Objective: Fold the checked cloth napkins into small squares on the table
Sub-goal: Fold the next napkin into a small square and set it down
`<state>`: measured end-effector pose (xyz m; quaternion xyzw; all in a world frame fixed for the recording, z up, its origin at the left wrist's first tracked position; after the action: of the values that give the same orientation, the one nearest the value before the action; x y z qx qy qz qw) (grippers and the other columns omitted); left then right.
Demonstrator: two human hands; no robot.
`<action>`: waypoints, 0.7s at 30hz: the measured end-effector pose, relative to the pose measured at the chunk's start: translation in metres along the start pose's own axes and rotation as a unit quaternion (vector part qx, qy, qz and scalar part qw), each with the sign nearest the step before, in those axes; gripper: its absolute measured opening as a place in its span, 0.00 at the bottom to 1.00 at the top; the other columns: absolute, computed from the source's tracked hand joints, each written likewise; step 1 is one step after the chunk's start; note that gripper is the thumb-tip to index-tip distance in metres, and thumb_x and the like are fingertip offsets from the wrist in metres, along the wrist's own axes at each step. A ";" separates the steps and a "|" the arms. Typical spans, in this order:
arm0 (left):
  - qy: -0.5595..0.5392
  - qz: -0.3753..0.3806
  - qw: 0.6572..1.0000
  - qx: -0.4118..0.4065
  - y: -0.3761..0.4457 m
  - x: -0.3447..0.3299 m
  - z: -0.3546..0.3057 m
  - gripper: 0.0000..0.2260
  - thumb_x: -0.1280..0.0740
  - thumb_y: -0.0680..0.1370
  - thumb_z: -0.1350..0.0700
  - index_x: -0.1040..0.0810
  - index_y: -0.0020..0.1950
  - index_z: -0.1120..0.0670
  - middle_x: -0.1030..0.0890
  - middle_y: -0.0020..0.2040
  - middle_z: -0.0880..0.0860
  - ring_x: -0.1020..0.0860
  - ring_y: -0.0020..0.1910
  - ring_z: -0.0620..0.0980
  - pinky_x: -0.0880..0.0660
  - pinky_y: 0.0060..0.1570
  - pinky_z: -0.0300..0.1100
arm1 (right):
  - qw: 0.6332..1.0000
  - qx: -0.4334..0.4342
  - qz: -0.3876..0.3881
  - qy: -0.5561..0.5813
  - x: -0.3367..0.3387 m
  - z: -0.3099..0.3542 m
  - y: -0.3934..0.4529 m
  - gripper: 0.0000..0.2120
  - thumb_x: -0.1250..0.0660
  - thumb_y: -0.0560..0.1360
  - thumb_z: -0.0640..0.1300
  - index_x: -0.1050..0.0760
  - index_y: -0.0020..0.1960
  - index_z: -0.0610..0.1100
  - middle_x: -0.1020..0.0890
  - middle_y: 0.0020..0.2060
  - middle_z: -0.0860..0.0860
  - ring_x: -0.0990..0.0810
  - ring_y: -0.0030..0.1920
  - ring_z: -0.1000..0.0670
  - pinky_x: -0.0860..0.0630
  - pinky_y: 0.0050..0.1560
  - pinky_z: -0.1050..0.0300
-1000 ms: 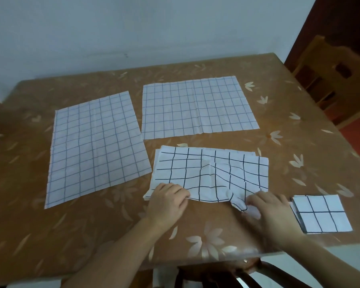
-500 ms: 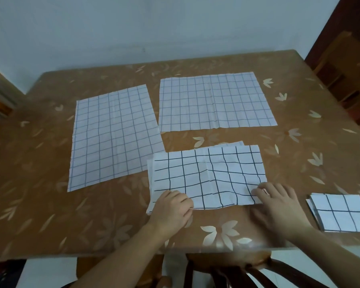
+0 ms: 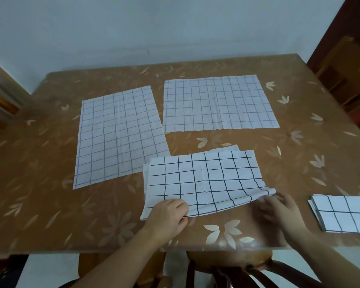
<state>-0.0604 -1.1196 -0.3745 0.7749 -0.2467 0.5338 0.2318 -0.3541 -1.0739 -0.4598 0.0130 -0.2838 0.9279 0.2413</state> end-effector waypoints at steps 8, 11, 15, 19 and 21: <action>-0.004 0.052 0.999 0.016 -0.008 -0.020 0.005 0.11 0.29 0.69 0.58 0.31 0.41 0.50 0.22 0.43 0.47 0.25 0.41 0.48 0.33 0.42 0.37 | 0.995 -0.079 0.038 0.046 -0.022 -0.008 -0.007 0.15 0.26 0.71 0.49 0.21 0.52 0.40 0.15 0.36 0.45 0.14 0.41 0.45 0.19 0.37 0.55; 0.019 0.087 0.995 0.051 -0.010 -0.032 0.017 0.13 0.36 0.78 0.55 0.25 0.62 0.49 0.24 0.62 0.47 0.28 0.63 0.49 0.35 0.64 0.42 | 0.998 -0.037 0.009 -0.050 -0.014 0.003 -0.006 0.15 0.22 0.67 0.50 0.23 0.42 0.41 0.21 0.27 0.50 0.18 0.31 0.50 0.23 0.30 0.59; 0.066 0.101 0.991 0.057 -0.006 -0.035 0.019 0.15 0.41 0.81 0.56 0.24 0.66 0.51 0.22 0.64 0.48 0.28 0.65 0.48 0.38 0.66 0.41 | 0.991 -0.005 -0.007 -0.135 -0.002 0.012 -0.004 0.22 0.21 0.64 0.54 0.33 0.31 0.45 0.33 0.20 0.51 0.31 0.23 0.51 0.32 0.30 0.56; 0.106 0.106 0.987 0.059 -0.008 -0.036 0.020 0.14 0.43 0.82 0.55 0.23 0.64 0.50 0.22 0.62 0.48 0.28 0.63 0.47 0.38 0.63 0.40 | 0.986 -0.007 0.123 -0.110 -0.013 0.009 -0.009 0.18 0.25 0.66 0.58 0.23 0.36 0.42 0.28 0.25 0.49 0.29 0.28 0.51 0.32 0.31 0.58; 0.112 0.115 0.985 0.062 -0.009 -0.034 0.019 0.13 0.42 0.82 0.55 0.23 0.63 0.51 0.21 0.60 0.48 0.27 0.60 0.47 0.37 0.62 0.40 | 0.979 -0.018 0.165 -0.120 -0.015 0.006 -0.012 0.18 0.25 0.64 0.56 0.20 0.35 0.40 0.25 0.27 0.46 0.28 0.31 0.49 0.32 0.34 0.57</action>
<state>-0.0514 -1.1200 -0.4140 0.6894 -0.2733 0.6547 0.1463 -0.3357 -1.0750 -0.4507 0.0730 -0.3255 0.9414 0.0496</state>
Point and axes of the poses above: each hand's wrist, its own y-axis towards the middle knuckle, its own x-axis out of the back of the hand, z = x × y, the point moved 10 cm from there along y, towards the middle knuckle
